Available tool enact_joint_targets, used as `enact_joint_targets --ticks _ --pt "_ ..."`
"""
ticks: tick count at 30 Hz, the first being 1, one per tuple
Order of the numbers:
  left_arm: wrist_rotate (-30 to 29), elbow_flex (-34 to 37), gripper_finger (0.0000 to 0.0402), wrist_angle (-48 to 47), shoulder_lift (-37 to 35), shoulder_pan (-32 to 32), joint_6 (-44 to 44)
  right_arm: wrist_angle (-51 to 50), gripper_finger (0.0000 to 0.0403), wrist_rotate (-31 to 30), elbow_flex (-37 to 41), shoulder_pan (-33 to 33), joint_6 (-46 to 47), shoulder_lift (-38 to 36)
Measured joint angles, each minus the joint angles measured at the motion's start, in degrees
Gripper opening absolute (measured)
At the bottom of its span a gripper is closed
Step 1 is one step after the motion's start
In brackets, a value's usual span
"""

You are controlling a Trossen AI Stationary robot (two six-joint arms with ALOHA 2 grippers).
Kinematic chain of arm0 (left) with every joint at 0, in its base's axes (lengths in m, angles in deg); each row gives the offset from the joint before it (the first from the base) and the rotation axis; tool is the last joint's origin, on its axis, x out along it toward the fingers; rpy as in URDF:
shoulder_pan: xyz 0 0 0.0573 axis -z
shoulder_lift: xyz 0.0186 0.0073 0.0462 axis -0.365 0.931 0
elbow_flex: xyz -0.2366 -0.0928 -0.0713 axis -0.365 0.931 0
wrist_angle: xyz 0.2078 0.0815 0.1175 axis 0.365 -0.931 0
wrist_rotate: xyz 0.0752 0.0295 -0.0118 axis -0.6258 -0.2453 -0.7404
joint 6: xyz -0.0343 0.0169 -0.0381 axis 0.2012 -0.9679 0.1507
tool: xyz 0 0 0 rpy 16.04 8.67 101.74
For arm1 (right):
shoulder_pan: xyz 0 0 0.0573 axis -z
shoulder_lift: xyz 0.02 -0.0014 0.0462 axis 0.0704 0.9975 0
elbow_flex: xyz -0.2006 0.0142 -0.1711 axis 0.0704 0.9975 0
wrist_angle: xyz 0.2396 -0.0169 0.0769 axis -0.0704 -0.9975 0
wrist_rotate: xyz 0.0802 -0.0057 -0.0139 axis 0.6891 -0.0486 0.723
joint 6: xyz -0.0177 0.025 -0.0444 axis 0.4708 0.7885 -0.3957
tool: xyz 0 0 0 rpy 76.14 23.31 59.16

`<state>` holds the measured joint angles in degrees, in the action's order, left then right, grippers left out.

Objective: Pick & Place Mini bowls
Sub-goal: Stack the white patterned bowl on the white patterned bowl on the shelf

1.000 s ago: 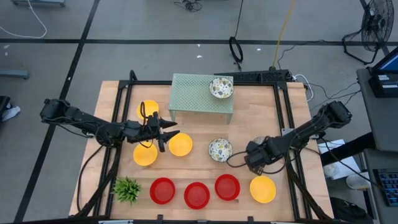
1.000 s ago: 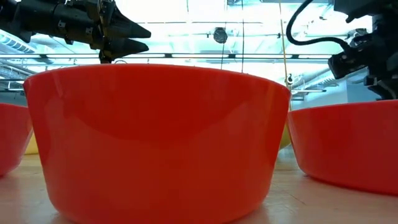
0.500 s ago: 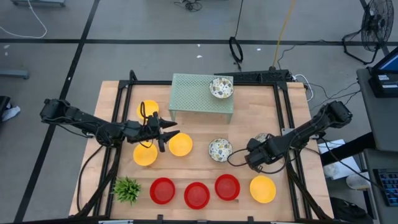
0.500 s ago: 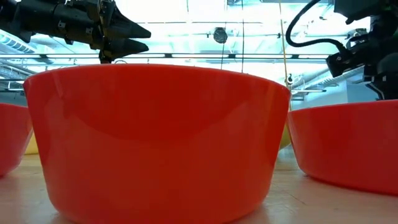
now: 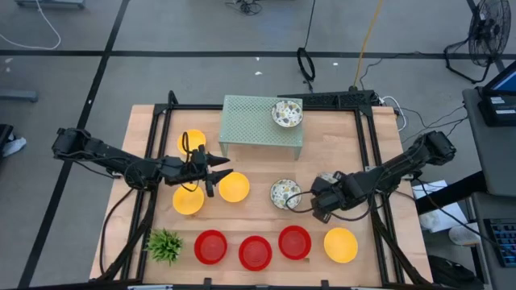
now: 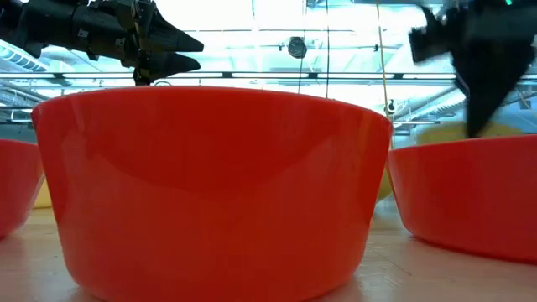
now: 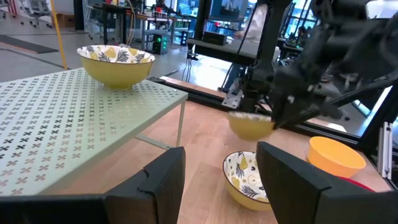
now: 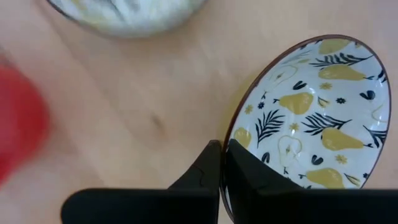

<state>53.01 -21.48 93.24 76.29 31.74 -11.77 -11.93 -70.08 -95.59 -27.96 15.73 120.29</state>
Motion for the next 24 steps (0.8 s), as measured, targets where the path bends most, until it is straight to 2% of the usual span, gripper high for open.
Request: enact_joint_targets --ticks 7,11,16,24 --pt "0.0 0.0 0.02 0.0 0.0 0.0 0.1 -1.5 0.0 -16.9 -10.2 3.3 -9.8 -0.1" --pt "0.0 0.0 0.02 0.0 0.0 0.0 0.1 -0.1 0.0 -22.2 -14.2 6.8 -18.2 0.0" --pt "0.0 0.0 0.02 0.0 0.0 0.0 0.1 6.4 0.0 -25.6 -16.6 12.4 -30.2 0.0" --pt "0.0 0.0 0.02 0.0 0.0 0.0 0.1 26.2 0.0 -26.9 -16.7 23.8 -50.0 0.0"
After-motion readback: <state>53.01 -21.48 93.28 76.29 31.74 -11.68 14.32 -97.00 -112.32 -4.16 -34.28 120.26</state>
